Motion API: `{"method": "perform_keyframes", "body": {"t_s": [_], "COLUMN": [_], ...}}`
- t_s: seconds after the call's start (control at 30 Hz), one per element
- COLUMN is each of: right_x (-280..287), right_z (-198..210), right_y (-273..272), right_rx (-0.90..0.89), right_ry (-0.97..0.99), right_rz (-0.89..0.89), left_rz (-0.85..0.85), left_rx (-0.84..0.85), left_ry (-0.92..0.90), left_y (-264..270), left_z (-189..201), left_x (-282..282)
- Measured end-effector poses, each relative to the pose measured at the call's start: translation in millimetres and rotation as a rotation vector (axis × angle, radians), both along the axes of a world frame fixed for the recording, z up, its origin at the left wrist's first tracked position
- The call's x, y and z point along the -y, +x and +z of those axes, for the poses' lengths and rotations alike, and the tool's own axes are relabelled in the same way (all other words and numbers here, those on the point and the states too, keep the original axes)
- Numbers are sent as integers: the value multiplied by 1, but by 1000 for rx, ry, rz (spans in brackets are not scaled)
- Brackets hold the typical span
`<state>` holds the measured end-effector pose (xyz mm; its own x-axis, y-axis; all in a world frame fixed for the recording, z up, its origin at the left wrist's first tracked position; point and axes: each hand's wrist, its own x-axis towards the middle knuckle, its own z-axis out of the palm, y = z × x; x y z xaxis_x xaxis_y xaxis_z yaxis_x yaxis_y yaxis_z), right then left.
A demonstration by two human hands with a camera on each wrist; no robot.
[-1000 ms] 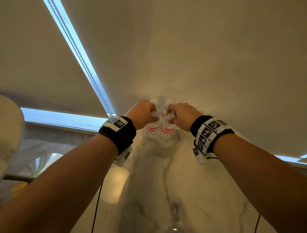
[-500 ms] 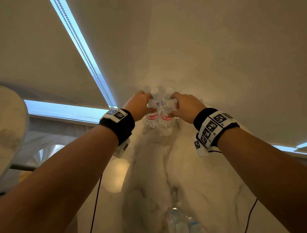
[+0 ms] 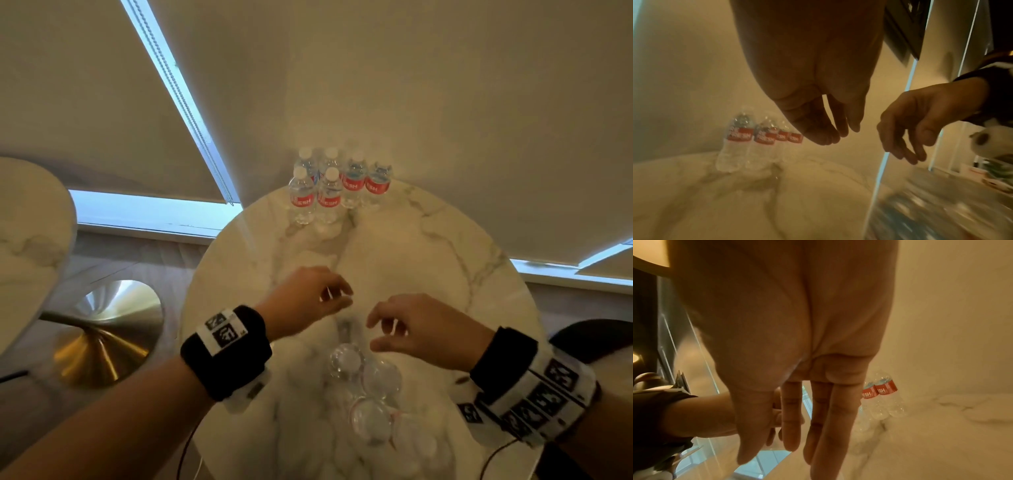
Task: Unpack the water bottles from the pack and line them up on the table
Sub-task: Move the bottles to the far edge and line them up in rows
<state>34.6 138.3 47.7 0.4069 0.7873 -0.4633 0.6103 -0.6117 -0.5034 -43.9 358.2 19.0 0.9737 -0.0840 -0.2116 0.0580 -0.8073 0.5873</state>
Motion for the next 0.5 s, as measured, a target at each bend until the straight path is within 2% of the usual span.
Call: {"method": "perform_keyframes", "body": {"t_s": [0.2,0.37,0.5], "right_x": [34,38,33], "right_z": [-32,-42,-39], "right_y": [-40,-36,-15], "right_rx": [-1,70,72], "right_ry": [-80,-18,7], "right_rz": [75,65,36], "left_rz": [-119,-294,-342], "left_rx": [-208,-228,-219], "left_ry": [-40,-2,99], "left_y": [-42,-28,-18], "left_z": [-4,0,-5], "left_x": [36,44,39]}}
